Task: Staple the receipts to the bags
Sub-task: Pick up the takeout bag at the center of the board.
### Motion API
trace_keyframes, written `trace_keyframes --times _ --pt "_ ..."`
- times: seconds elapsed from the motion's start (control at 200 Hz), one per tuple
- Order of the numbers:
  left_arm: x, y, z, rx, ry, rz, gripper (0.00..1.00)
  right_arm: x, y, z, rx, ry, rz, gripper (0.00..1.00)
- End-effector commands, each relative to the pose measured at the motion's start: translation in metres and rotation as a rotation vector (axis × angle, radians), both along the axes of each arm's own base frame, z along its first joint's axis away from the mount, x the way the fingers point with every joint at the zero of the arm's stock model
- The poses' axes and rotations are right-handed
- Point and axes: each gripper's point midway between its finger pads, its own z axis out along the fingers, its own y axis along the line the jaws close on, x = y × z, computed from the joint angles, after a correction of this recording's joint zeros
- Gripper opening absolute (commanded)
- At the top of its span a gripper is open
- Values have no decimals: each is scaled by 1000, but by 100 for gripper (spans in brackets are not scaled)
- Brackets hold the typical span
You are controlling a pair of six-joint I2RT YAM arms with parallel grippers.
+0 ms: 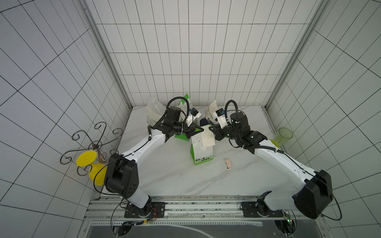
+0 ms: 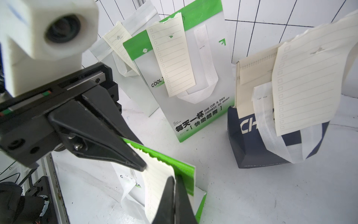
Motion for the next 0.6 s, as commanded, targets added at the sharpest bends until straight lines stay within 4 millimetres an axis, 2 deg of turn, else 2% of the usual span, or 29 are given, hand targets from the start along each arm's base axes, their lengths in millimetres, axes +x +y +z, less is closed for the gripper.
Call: trace_keyframes --times 0.0,0.06,0.13,0.16,0.26,0.42,0.495,0.595 --pt "1 4 23 -19 -85 14 0 15 -2 60 53 -134 -59 41" --pt "3 5 24 -16 -87 36 0 14 -9 64 72 -146 -98 52" --pt "7 8 27 -19 -87 70 0 10 -21 68 94 -155 -154 58" --pt "9 10 27 -18 -86 95 0 8 -27 70 103 -157 -181 65" --pt "13 15 32 -34 -85 154 0 -4 -47 62 119 -132 -256 67" --pt "14 18 29 -35 -41 223 0 -25 -77 13 63 -2 -362 67" --pt "15 19 26 -29 -20 269 0 -33 -87 -17 -4 75 -394 67" --pt "13 22 25 -39 13 308 0 -52 -97 -67 -107 232 -405 67"
